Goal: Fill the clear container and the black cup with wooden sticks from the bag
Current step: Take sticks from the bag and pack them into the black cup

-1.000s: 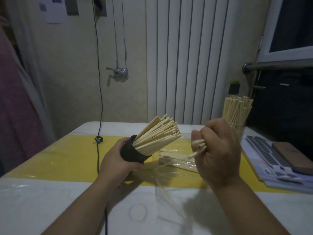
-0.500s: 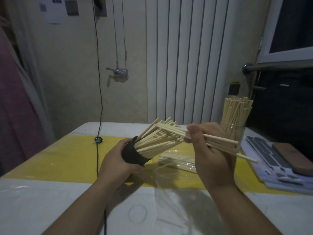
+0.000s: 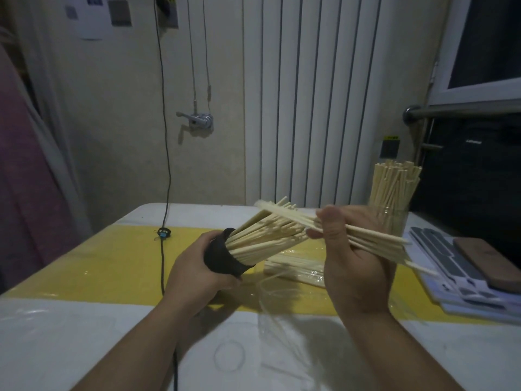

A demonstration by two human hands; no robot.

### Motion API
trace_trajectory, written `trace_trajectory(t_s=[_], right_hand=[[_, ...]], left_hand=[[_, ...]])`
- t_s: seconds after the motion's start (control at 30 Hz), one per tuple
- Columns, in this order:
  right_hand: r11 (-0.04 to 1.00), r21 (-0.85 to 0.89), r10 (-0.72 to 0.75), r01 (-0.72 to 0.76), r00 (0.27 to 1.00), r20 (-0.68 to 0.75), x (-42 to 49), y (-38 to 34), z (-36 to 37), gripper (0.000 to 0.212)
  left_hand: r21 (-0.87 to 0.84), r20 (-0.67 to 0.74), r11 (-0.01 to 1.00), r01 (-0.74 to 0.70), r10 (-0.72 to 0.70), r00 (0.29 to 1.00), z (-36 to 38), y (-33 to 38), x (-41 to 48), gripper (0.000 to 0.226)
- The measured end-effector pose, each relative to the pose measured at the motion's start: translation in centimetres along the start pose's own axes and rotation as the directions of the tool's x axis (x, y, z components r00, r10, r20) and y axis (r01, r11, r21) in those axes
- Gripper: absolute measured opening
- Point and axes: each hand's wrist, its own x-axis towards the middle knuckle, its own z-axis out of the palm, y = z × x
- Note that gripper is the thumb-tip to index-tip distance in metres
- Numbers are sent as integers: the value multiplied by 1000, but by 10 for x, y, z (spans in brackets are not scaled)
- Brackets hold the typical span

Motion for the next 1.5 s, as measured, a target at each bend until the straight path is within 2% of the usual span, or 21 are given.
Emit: trace_trajectory(t_s=[0.07,0.27,0.5,0.6,0.67,0.73,0.83,0.93,1.03,1.13,1.2,1.27,1.33,1.43,1.5], right_hand=[[993,68,89,-95,992,86,-1,-2,4,31],[926,9,366,-376,906,215,1,3,4,26],[876,-33,475,-482,848,235,1,18,10,29],[825,-36,528,-564,746,405,1,22,9,21],[763,78,548,-641,707,448,2,21,7,22],[694,206,603,-690,714,356,5,21,5,16],[764,131,596,-632,769,233,6,23,5,20],[811,20,556,-585,779,289,0,20,10,2],[830,42,528,-556,808,260,-2,19,7,30],[847,166,472,-505,858,201,1,14,3,34],[864,135,446,-486,861,243,0,15,6,41],[906,0,398,-424,850,345,-5,18,10,50],[928,-107,368,-356,838,404,-6,21,12,46],[933,-96,354,-347,836,420,-3,20,8,36],[942,-52,322,-331,850,417,-4,18,6,38]], left_hand=[[0,-2,1000,-1,1,1000,0,1,0,77],[66,40,995,-78,75,996,1,5,-2,84],[94,37,990,-104,101,994,0,4,-1,87],[95,42,990,-103,100,994,0,3,-1,85],[101,39,990,-96,92,995,1,2,0,83],[99,37,991,-92,89,995,1,1,0,83],[92,38,992,-90,87,996,1,2,1,83],[95,41,991,-95,91,995,1,3,0,82],[86,33,992,-95,92,995,1,4,-1,84],[87,26,992,-86,84,996,1,6,-1,86],[86,24,993,-79,77,997,1,5,-1,86],[80,25,994,-74,72,997,1,5,-1,85],[77,24,994,-71,70,997,1,4,0,84],[84,21,994,-64,63,998,1,3,0,83],[95,24,993,-68,66,998,1,3,0,84]])
